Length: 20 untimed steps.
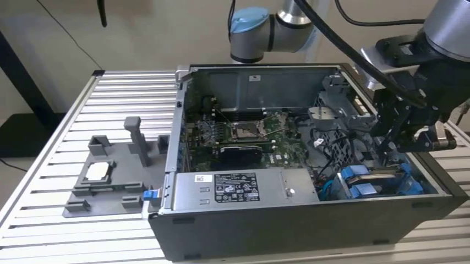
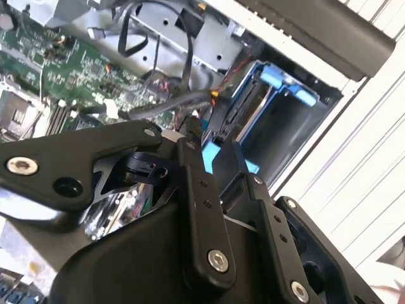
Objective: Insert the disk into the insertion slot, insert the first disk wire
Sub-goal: 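Insert the first disk wire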
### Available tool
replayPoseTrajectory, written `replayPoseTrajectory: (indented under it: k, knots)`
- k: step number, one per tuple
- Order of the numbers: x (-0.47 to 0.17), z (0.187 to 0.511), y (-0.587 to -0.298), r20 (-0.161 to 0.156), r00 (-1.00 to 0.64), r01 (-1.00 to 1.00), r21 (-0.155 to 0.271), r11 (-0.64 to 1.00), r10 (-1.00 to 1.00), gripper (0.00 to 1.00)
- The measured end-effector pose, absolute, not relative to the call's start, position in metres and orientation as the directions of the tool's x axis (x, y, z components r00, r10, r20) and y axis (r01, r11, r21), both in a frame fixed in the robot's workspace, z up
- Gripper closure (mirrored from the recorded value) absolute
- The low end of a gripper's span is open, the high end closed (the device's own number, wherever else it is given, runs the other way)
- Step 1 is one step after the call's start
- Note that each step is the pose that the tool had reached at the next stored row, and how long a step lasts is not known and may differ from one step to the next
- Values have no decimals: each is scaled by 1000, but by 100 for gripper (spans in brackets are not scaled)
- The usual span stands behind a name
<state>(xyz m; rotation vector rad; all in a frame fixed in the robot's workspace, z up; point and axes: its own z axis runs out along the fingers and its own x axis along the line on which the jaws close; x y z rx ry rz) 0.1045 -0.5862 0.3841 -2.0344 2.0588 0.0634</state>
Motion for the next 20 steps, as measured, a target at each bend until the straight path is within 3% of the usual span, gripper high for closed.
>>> replayPoseTrajectory:
  k: [6,8,10,12,13,20]
  knots:
    - [103,384,-586,-205,29,-971,-239,22,-978,65]
    - [103,381,-585,-205,31,-969,-244,20,-978,65]
    - [103,377,-585,-205,32,-969,-245,19,-978,74]
    - [104,374,-585,-205,32,-970,-242,19,-978,74]
    - [104,373,-585,-205,30,-972,-235,19,-978,80]
    - [123,372,-586,-206,12,-989,-149,19,-978,81]
